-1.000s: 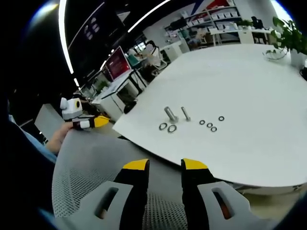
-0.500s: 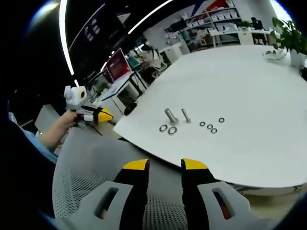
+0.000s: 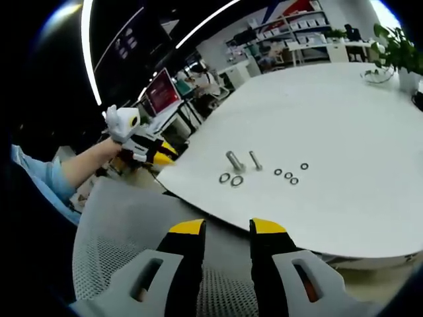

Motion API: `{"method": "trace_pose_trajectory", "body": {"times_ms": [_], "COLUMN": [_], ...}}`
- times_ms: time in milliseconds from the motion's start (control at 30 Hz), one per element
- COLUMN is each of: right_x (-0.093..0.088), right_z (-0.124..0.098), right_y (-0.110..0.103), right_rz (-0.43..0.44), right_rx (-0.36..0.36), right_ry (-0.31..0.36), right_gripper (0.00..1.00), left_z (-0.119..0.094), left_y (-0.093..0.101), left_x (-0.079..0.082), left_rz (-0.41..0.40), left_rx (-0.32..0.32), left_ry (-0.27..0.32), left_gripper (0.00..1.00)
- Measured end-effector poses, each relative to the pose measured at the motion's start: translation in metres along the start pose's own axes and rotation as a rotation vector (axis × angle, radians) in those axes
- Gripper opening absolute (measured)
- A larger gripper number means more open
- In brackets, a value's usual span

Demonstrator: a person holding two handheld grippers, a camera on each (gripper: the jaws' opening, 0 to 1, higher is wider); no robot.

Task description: Place the washer onto the threaded stud by aligning its center hole with the stud, sliding it down to the base, and recovering from edge contact or off-axis alignment until the washer reaches the visible bottom stop.

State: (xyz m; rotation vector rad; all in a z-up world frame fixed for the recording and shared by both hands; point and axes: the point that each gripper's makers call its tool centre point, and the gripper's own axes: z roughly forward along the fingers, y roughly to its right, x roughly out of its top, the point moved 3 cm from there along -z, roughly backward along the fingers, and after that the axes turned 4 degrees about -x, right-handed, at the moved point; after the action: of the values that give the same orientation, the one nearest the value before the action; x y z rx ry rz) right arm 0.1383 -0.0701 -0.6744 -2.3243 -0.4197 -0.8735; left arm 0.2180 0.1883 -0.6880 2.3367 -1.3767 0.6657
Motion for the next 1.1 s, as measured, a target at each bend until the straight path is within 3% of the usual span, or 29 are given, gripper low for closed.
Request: {"method": "trace_pose_trajectory", "body": {"times_ms": [267, 433, 533, 600, 767, 1000, 1100], "right_x": [0.000, 0.000, 0.000, 0.000, 0.001, 0.001, 0.000], "right_z": [0.000, 0.000, 0.000, 0.000, 0.000, -0.001, -0.001], "right_y": [0.001, 0.000, 0.000, 0.000, -0.001, -0.002, -0.003], "right_rz": [0.004, 0.002, 0.004, 0.004, 0.003, -0.002, -0.010], "right_rx": [-0.004, -0.002, -0.002, -0.001, 0.004, 0.014, 0.021], "right_ry": [0.001, 0.001, 0.002, 0.003, 0.009, 0.010, 0.007], "right_gripper": [0.29, 0.29, 0.29, 0.29, 0.29, 0.29, 0.29], "left_z": [0.026, 0.047, 0.061, 0.071, 0.094, 0.114, 0.123], "left_y": [-0.008, -0.009, -0.013, -0.012, -0.014, -0.023, -0.024], "left_x": [0.013, 0.009, 0.005, -0.001, -0.011, -0.004, -0.008], "left_rz": [0.041, 0.053, 0.109, 0.102, 0.169, 0.169, 0.166], "left_rx": [-0.055, -0.084, -0.075, -0.096, -0.108, -0.097, -0.105], "left_ry": [-0.020, -0.078, -0.113, -0.165, -0.239, -0.224, -0.249], "left_gripper": [0.25, 0.28, 0.28, 0.27, 0.28, 0.27, 0.28]}}
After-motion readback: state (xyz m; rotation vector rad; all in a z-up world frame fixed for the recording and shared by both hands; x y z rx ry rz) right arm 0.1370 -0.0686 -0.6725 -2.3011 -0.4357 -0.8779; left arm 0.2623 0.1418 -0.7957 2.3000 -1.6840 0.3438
